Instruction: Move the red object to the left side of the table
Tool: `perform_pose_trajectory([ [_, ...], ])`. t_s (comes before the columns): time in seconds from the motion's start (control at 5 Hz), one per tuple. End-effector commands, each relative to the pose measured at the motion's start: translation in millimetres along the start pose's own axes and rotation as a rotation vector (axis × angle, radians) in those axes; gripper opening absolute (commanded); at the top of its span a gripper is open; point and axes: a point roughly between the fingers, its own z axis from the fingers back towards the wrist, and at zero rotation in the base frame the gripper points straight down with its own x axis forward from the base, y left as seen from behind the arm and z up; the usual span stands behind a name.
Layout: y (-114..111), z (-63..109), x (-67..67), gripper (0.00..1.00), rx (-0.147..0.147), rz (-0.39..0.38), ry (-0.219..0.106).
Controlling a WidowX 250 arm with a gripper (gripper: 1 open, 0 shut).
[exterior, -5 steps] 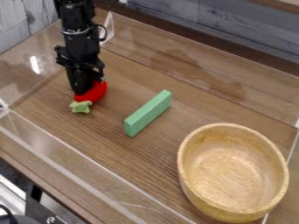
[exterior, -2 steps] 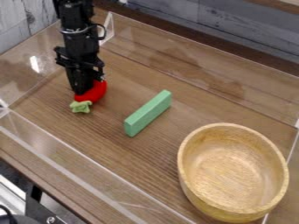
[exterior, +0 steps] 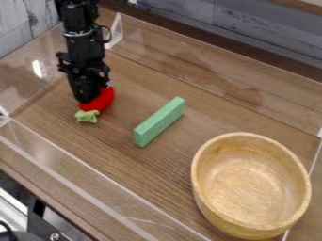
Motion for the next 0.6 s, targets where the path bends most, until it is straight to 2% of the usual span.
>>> perform_pose_trajectory([
  [0.0,-2,-0.8,-13.0,1.0,-0.037,0.02,0.03],
  [0.2,-6,10.3,-14.7,1.0,-0.042,0.017,0.009],
  [0.4,-9,6.1,-12.5,1.0,-0.044,0.014,0.01],
])
